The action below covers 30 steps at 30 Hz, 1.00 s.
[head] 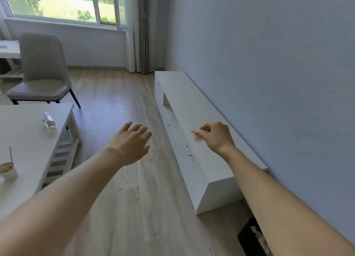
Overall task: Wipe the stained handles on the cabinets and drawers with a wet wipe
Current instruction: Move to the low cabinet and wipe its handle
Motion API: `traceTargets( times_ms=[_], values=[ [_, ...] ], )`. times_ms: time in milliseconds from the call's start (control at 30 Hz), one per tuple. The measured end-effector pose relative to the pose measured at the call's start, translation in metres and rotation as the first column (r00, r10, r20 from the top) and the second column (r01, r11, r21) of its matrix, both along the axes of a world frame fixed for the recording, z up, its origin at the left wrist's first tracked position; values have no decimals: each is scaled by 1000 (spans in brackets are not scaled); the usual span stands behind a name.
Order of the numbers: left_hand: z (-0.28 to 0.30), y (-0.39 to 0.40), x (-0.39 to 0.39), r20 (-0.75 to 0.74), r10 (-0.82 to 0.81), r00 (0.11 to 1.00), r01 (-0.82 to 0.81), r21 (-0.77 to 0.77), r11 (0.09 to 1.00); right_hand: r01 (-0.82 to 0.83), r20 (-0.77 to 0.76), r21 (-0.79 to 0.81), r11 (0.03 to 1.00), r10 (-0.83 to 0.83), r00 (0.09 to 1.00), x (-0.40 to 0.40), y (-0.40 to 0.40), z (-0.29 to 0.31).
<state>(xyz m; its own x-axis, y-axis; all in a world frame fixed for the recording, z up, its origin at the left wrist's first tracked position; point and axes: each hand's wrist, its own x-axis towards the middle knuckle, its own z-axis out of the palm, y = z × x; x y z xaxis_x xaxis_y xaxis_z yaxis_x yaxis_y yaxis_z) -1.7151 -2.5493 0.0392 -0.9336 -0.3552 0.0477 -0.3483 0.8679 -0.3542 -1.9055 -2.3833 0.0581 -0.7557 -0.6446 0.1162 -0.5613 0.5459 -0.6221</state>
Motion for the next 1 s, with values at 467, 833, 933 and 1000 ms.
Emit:
traceTargets(
  times_ms=[467, 833, 933, 1000],
  values=[
    [-82, -264, -174, 46, -375, 926, 366, 142, 920, 463, 160, 6, 886, -458, 874, -101, -189, -76],
    [-195, -347, -367, 161, -649, 744, 618, 203, 759, 719, 331, 78, 691, -698, 635, -205, -255, -215],
    [-232, -365, -403, 163, -665, 729, 623, 246, 743, 746, 368, 117, 656, -726, 581, -226, -274, -254],
    [-258, -372, -423, 176, -684, 708, 640, 249, 727, 768, 373, 135, 626, -750, 546, -239, -284, -277]
  ],
)
